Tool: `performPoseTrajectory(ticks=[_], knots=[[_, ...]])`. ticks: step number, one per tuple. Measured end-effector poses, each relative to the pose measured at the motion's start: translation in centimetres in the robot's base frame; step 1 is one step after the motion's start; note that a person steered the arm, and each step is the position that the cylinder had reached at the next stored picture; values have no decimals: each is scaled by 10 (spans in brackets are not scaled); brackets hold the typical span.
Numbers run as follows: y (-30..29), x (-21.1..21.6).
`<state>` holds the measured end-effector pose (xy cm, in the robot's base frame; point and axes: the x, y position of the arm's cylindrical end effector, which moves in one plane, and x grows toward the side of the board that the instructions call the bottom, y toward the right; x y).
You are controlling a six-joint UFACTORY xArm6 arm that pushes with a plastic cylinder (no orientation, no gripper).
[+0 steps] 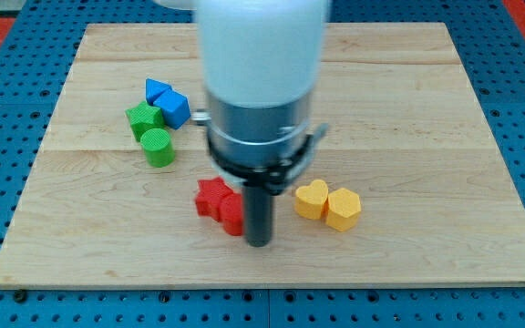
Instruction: Push the red circle into the red star
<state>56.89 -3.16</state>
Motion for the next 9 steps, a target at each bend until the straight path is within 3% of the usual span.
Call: performPoseTrajectory(ticks=[2, 9], knots=[[-86, -7], [-83, -17]])
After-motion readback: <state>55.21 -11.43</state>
